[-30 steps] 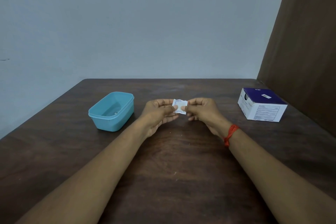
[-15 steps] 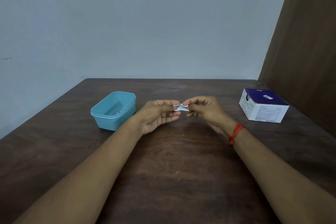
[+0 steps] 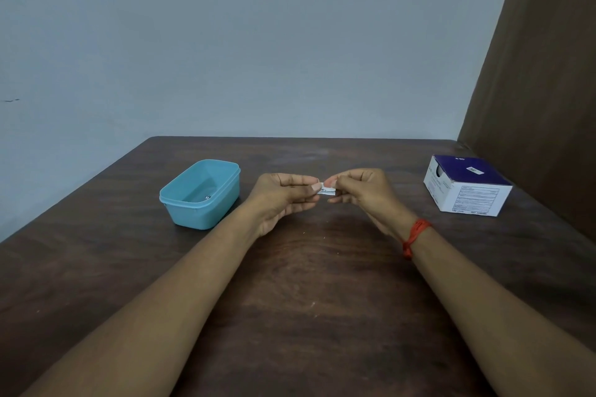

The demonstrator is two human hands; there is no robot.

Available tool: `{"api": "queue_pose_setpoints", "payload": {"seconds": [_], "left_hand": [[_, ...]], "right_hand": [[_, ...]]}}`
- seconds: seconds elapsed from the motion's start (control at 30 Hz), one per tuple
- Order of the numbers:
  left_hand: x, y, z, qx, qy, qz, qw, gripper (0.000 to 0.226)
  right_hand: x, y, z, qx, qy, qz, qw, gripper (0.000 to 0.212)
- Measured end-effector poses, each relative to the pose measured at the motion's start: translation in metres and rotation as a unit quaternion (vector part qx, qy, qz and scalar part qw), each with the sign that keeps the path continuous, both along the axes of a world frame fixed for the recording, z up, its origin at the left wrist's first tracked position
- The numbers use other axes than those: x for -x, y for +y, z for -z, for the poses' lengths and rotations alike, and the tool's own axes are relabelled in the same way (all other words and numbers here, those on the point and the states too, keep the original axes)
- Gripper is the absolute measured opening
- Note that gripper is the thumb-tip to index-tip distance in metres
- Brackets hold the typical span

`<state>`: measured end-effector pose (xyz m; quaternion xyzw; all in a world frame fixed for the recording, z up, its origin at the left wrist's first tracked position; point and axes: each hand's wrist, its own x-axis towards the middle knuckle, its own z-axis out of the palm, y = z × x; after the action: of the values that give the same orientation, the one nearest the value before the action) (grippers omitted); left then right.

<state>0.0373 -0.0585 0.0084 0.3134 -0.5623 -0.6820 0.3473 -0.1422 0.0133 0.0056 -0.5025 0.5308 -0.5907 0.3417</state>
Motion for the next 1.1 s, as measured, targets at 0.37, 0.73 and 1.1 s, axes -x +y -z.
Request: {"api": "queue_pose_setpoints", "payload": {"seconds": [0.37, 0.73, 1.1], "left_hand": [[0.004, 0.001, 0.002, 0.073, -0.029, -0.067, 0.995, 0.031], [0.006, 0.003, 0.000, 0.190, -0.122, -0.016, 0.974, 0.016], [0.000, 0.003, -0.008, 0.066, -0.028, -0.028, 0.997, 0.024]], "right_hand": [[-0.004, -0.001, 0.005, 0.007, -0.019, 0.035, 0.999, 0.023], [-0.005, 0.003, -0.004, 0.039, 0.059, 0.022, 0.997, 0.025], [-0.005, 0.000, -0.002, 0.012, -0.007, 0.028, 0.999, 0.016]]}}
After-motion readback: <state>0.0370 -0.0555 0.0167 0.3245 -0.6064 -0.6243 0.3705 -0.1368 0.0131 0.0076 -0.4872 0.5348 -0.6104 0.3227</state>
